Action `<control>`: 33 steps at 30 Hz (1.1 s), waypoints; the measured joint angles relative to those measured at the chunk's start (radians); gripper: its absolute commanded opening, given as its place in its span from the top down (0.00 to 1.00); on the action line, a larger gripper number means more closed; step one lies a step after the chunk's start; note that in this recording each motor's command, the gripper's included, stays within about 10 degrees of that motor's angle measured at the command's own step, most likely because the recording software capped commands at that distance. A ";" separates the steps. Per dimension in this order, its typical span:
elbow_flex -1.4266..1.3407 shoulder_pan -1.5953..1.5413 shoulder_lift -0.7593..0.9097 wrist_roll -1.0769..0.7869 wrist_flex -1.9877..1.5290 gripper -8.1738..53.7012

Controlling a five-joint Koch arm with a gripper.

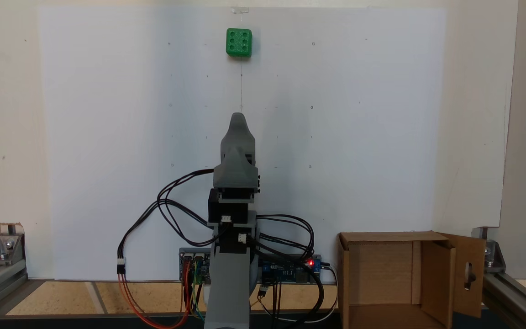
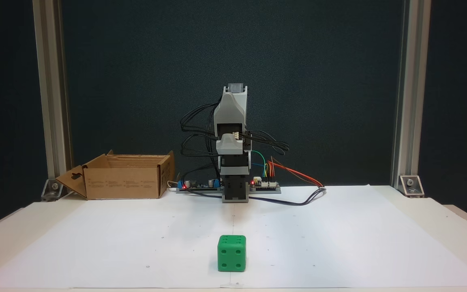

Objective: Grasp a green dice and put it in the bin.

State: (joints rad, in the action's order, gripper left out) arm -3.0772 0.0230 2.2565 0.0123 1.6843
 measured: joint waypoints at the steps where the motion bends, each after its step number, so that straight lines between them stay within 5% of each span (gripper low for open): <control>1: 0.000 -0.005 0.002 0.000 -0.025 0.15; 33: 0.000 -0.037 0.000 0.000 -0.186 0.15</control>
State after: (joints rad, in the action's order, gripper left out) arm -3.0772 -0.0138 2.2565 0.0123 1.4987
